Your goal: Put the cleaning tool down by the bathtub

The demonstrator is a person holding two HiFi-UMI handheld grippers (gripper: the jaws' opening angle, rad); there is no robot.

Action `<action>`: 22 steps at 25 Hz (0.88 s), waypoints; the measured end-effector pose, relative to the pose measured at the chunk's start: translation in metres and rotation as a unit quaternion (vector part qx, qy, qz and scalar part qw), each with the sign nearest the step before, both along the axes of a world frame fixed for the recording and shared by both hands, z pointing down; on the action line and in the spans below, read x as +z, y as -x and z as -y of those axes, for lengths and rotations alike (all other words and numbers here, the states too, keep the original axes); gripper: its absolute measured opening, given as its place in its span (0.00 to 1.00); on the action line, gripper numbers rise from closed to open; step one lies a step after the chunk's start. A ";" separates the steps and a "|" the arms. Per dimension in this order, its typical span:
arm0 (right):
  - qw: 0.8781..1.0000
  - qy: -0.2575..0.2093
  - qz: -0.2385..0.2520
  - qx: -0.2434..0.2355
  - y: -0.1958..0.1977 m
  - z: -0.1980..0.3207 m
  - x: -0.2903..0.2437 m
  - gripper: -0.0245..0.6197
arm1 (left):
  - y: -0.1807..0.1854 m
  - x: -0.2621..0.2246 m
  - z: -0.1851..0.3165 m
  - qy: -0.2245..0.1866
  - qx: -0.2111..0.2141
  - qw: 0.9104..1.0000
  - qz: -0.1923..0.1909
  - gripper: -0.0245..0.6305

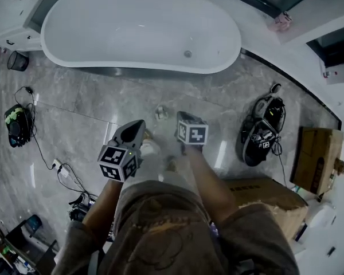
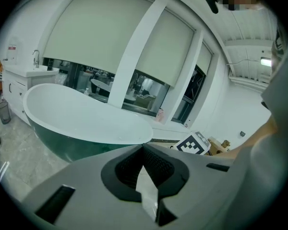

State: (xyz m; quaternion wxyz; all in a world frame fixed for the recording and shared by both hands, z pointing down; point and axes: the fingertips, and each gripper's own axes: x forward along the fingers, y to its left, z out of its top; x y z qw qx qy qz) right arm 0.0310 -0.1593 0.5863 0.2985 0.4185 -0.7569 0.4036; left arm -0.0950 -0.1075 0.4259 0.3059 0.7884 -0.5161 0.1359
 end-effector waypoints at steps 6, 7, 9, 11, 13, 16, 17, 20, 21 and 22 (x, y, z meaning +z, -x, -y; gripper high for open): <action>0.993 -0.036 0.098 -0.058 0.010 -0.021 -0.102 0.05 | -0.025 -0.049 -0.018 -0.004 0.013 1.000 -0.009 0.04; 0.991 -0.045 0.110 -0.066 0.010 -0.025 -0.119 0.05 | -0.028 -0.056 -0.020 -0.005 0.014 1.000 -0.012 0.04; 0.987 -0.060 0.134 -0.071 0.009 -0.032 -0.150 0.05 | -0.033 -0.070 -0.023 -0.003 0.018 1.000 -0.018 0.04; 0.982 -0.077 0.158 -0.071 0.006 -0.039 -0.182 0.05 | -0.037 -0.086 -0.028 -0.005 0.029 0.999 -0.023 0.04; 0.975 -0.101 0.185 -0.076 0.006 -0.047 -0.216 0.05 | -0.038 -0.103 -0.033 -0.012 0.040 0.999 -0.024 0.04; 0.960 -0.146 0.219 -0.098 0.009 -0.060 -0.269 0.05 | -0.037 -0.127 -0.038 -0.029 0.053 0.998 -0.019 0.04; 0.954 -0.164 0.226 -0.108 0.011 -0.064 -0.286 0.05 | -0.037 -0.135 -0.038 -0.037 0.058 0.998 -0.016 0.04; 0.938 -0.216 0.232 -0.142 0.015 -0.077 -0.330 0.05 | -0.039 -0.159 -0.041 -0.059 0.069 0.996 -0.014 0.04; 0.931 -0.235 0.230 -0.155 0.016 -0.082 -0.342 0.05 | -0.039 -0.167 -0.042 -0.067 0.072 0.995 -0.015 0.04; 0.924 -0.256 0.229 -0.168 0.019 -0.087 -0.354 0.05 | -0.039 -0.175 -0.043 -0.078 0.076 0.994 -0.015 0.04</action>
